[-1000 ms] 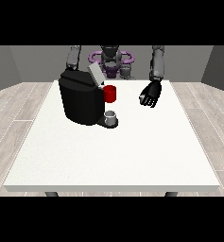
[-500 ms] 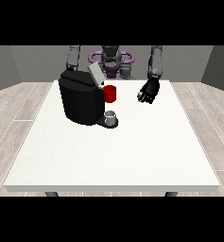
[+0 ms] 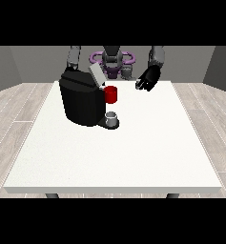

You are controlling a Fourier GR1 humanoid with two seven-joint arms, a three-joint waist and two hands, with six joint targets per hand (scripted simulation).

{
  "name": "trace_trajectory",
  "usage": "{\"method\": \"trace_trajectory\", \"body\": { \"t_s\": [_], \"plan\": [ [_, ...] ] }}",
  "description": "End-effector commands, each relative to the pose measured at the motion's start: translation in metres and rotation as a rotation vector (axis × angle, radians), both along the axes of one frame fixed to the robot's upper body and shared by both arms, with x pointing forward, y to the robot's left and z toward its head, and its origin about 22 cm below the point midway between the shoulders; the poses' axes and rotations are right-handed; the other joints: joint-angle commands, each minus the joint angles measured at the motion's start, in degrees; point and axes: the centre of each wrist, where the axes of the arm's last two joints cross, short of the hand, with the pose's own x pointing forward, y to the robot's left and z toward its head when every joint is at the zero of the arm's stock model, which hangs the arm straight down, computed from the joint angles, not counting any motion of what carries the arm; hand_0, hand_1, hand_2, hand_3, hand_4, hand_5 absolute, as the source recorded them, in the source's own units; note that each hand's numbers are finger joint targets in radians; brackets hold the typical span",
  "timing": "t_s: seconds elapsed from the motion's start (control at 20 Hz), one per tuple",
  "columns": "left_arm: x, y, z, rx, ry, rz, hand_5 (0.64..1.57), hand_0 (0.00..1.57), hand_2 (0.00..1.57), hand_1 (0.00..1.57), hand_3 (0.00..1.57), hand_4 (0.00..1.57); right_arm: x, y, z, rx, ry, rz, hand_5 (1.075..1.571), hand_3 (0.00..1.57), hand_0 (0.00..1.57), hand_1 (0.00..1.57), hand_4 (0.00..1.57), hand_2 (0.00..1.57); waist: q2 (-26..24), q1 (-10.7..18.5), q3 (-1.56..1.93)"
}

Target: Insert the coffee pod into the coffee machine and close the lid

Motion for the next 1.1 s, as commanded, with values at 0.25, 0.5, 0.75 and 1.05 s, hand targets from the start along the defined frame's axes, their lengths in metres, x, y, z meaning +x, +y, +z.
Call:
{"method": "trace_trajectory", "body": {
  "t_s": [0.25,0.5,0.75,1.05],
  "plan": [
    [0.028,-0.016,0.061,-0.023,-0.029,-0.004,1.571,1.40,1.40,1.40,1.34,0.60,0.013,0.022,0.026,0.043,-0.058,0.047,1.571,0.00,0.00,0.00,0.00,0.00,0.0,-3.8,-0.02],
    [0.033,-0.028,0.089,-0.020,-0.070,-0.042,1.571,1.34,1.37,1.34,1.35,0.56,-0.002,0.010,0.006,0.030,-0.086,0.034,1.571,0.00,0.00,0.00,0.00,0.00,-0.4,-3.8,0.00],
    [0.052,-0.029,0.159,-0.100,-0.110,0.040,1.571,1.22,1.27,1.22,1.29,0.51,0.016,0.003,0.028,0.043,-0.160,0.053,1.571,0.00,0.00,0.00,0.00,0.00,3.0,-7.1,0.02],
    [0.057,-0.029,0.203,-0.117,-0.212,0.050,1.571,1.22,1.27,1.22,1.26,0.47,0.036,0.006,0.058,0.022,-0.223,0.049,1.571,0.00,0.00,0.00,0.00,0.00,7.7,-8.8,0.01]
  ]
}}
